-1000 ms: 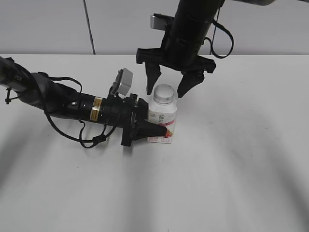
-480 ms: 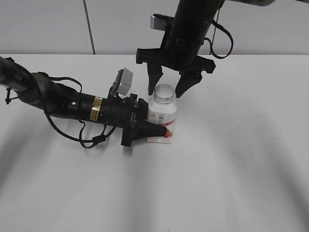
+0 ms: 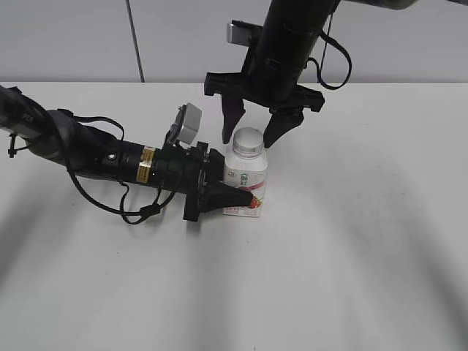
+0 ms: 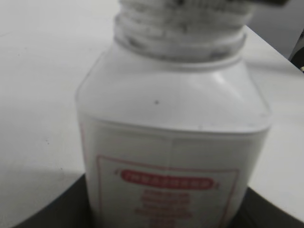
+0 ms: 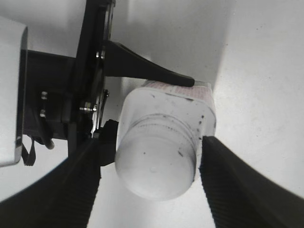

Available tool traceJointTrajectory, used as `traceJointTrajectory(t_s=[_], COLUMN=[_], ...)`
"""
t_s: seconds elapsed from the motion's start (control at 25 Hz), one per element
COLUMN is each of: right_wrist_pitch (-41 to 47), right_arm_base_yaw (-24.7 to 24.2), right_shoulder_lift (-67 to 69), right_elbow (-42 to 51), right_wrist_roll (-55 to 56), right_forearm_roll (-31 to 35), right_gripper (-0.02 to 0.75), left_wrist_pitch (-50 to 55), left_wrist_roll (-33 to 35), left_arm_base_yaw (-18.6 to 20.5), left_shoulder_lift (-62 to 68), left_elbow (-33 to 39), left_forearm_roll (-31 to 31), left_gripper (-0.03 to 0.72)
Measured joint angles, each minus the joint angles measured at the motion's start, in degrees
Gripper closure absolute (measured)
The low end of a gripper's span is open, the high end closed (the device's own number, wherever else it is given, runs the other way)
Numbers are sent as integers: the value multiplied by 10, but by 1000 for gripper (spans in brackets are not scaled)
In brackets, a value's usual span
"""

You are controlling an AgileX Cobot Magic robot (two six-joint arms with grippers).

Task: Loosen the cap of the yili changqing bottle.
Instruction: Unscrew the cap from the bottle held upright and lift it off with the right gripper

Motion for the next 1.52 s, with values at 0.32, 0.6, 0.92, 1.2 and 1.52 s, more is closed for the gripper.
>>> traceJointTrajectory(t_s=[0.32,0.6,0.92,1.2,1.52], right_wrist_pitch=[1,9,12,13,12], right_arm_base_yaw=[0,0,0,0,0], right_shoulder_lift=[4,8,8,9,9], right_elbow=[0,0,-2,-2,-3], right_wrist_roll=[0,0,-38,-259,-526], right_forearm_roll=[7,5,5,7,12], right_gripper=[281,339,342,342,342], left_wrist_pitch=[0,0,0,0,0], left_wrist_roll=[0,2,2,2,6], left_arm_base_yaw=[0,0,0,0,0], left_shoulder_lift=[0,0,0,0,0], left_elbow=[0,0,0,0,0], left_forearm_roll=[0,2,3,4,6], left_gripper=[312,312,312,312,312])
